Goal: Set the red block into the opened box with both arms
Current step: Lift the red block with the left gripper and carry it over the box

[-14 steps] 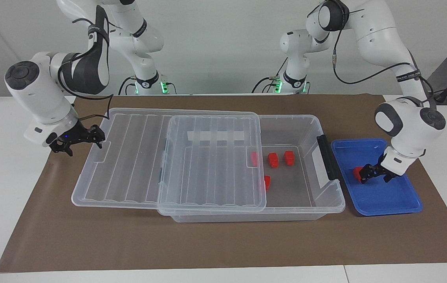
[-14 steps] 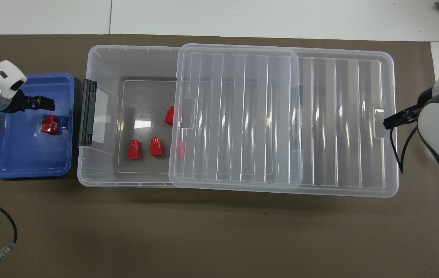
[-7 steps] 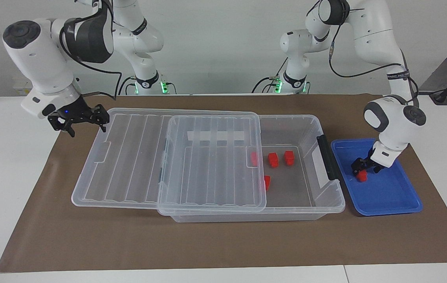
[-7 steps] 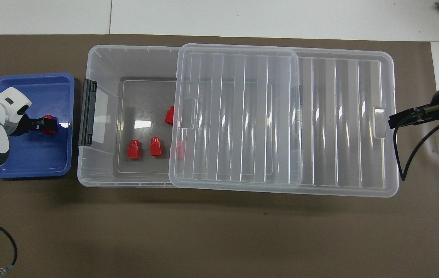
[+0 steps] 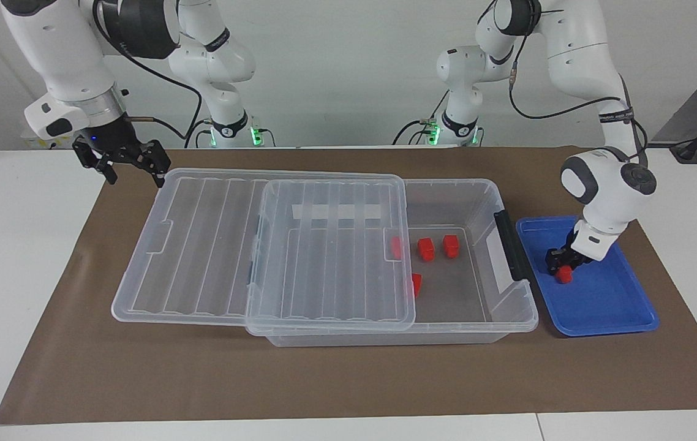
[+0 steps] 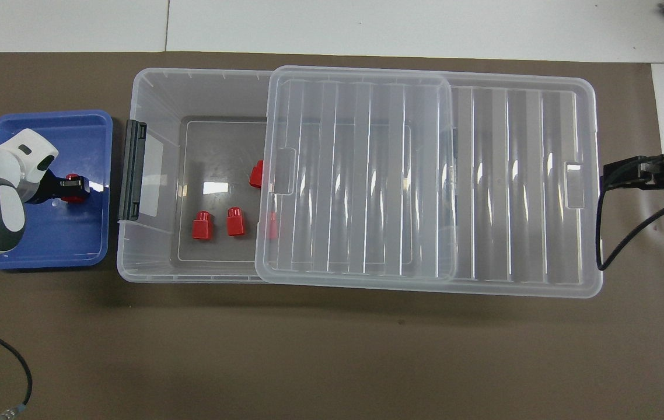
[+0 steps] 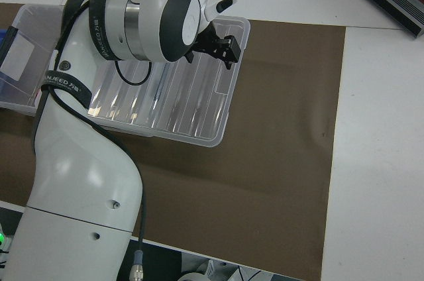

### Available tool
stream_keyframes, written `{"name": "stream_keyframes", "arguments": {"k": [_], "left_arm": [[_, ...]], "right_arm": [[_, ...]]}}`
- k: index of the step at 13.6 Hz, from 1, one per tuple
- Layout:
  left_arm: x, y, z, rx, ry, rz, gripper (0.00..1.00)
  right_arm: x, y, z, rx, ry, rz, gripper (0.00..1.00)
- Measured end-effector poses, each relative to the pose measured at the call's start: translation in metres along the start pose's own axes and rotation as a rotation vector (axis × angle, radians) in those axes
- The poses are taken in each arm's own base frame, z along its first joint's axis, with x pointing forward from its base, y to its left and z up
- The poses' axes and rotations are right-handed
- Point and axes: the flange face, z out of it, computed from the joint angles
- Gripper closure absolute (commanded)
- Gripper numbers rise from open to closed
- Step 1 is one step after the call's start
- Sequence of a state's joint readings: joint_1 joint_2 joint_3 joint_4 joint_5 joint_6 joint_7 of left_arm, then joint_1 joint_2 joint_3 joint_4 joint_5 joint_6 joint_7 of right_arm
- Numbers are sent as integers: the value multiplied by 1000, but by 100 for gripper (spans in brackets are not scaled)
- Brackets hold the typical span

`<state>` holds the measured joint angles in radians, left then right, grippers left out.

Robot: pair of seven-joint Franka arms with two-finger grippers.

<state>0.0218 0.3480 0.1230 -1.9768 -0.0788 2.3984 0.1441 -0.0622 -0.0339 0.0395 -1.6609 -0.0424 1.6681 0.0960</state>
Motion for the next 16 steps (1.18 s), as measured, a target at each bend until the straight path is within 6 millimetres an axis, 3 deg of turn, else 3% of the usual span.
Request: {"name": "stream_keyframes", "arguments": {"k": [2, 6, 8, 12, 13, 16], "left_arm": [[0, 2, 0, 0, 0, 3, 100], [2, 3, -10, -7, -28, 5, 100], [13, 4, -46, -23, -95, 9, 100], [39, 17, -179, -47, -149, 42, 100], [41, 25, -204, -43, -147, 48, 100], [41, 77, -228, -26, -162, 10, 100]], "right_arm": [[-2, -2, -10, 0, -2, 7, 0], [-5, -19, -21, 2, -2, 35, 0], [-7, -20, -20, 1, -14, 35, 0], [-8, -22, -19, 0, -28, 32, 0], [-9, -23, -19, 1, -29, 30, 0], [-9, -24, -19, 1, -29, 28, 0]]}}
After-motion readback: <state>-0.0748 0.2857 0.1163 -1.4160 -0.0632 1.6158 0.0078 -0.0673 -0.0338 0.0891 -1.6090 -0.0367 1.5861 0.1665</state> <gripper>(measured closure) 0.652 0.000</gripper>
